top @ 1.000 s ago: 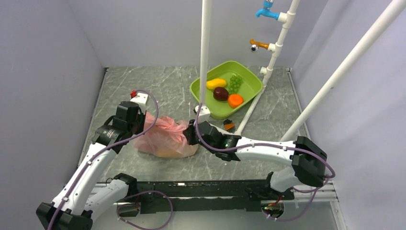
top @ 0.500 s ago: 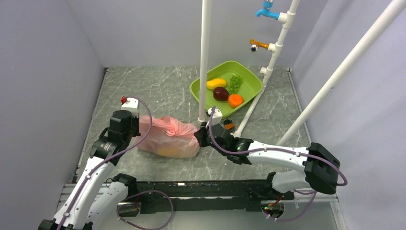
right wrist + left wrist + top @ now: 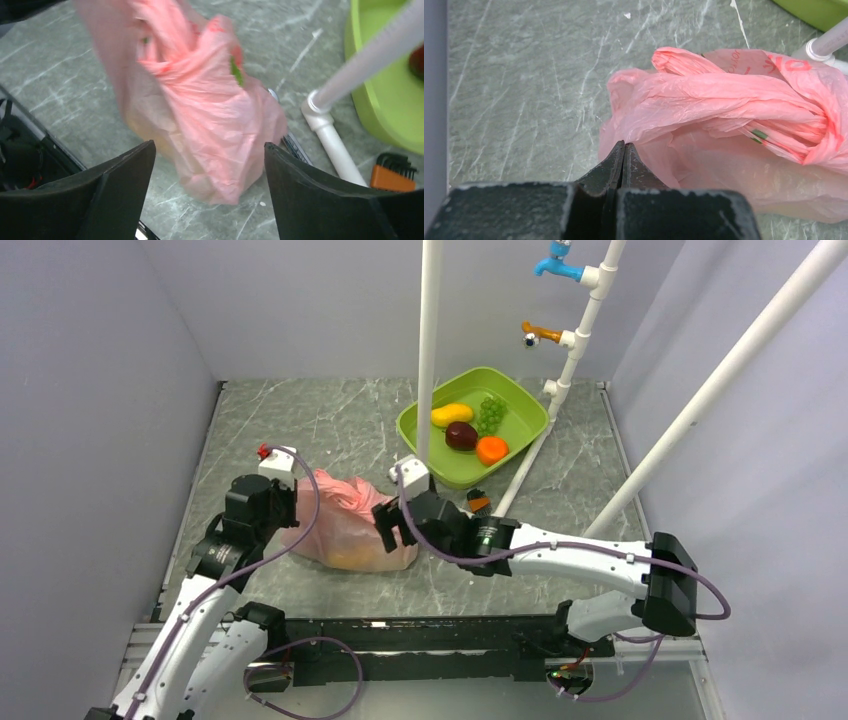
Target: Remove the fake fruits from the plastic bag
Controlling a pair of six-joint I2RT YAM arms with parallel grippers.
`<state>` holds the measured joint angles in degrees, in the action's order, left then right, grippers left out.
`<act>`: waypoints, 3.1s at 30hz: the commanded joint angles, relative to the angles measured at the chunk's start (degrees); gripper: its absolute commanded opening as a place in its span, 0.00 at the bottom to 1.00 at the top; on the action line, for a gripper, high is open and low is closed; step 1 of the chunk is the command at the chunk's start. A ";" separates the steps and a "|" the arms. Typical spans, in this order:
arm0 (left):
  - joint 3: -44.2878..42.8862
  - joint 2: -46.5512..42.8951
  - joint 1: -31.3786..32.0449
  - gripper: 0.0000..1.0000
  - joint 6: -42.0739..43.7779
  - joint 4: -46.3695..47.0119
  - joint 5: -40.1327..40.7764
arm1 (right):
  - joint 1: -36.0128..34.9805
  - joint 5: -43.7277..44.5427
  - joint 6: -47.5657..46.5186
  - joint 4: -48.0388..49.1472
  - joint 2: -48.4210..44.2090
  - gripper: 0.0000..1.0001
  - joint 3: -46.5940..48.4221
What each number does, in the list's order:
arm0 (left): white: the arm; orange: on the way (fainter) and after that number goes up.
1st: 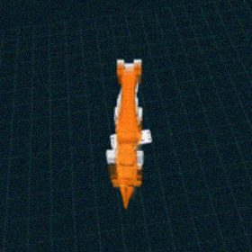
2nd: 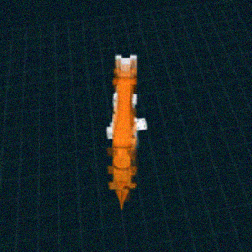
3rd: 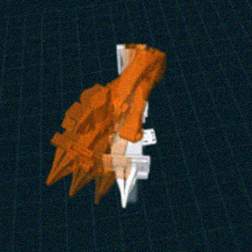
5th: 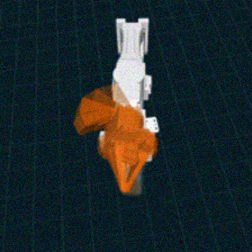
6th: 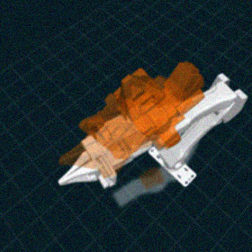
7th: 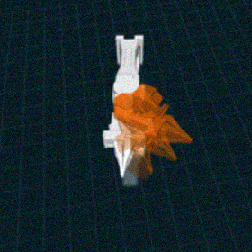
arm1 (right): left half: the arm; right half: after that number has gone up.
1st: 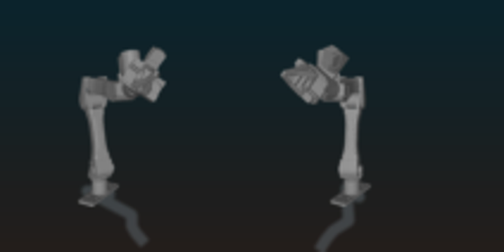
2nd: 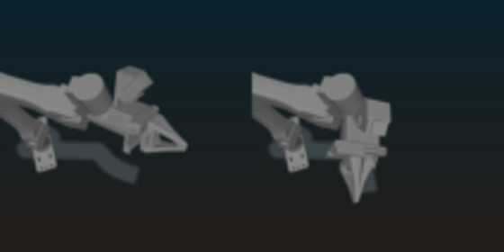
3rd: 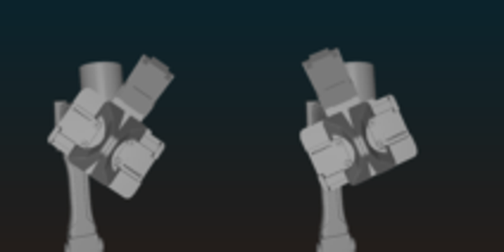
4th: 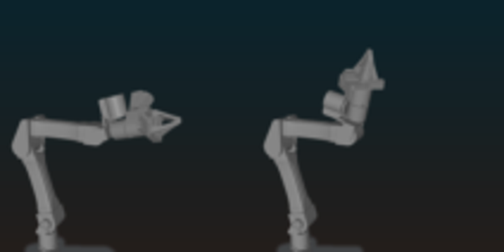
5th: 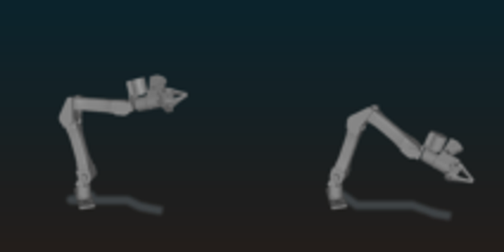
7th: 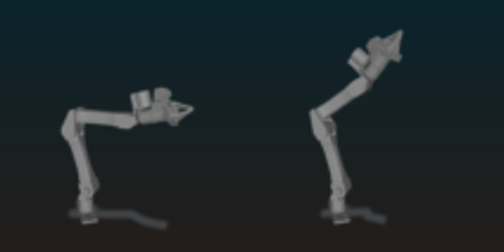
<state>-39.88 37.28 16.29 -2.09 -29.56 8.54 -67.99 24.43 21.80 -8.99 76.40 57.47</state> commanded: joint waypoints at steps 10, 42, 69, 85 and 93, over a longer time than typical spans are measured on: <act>-1.48 0.16 -0.30 0.00 0.67 1.66 -0.51 | -8.78 14.28 -28.92 4.13 18.58 0.83 16.40; -1.72 -2.79 -0.39 0.00 -0.62 1.13 5.85 | -4.41 1.09 -14.74 17.31 -0.62 0.00 -7.55; -22.04 10.53 -0.31 0.79 -4.59 -15.86 -27.73 | 11.31 -26.39 6.94 25.13 -10.69 0.00 -18.27; -21.38 17.32 18.81 0.98 4.68 -15.88 4.68 | 11.38 -29.65 8.09 28.24 -6.57 0.00 -16.21; -21.14 27.99 25.33 0.99 14.15 -8.67 10.95 | 11.38 -31.96 8.53 30.37 -5.49 0.00 -16.36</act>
<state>-58.22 60.07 40.32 6.92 -44.36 13.02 -56.66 -5.43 29.61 16.95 71.07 39.31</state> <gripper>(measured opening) 0.994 0.010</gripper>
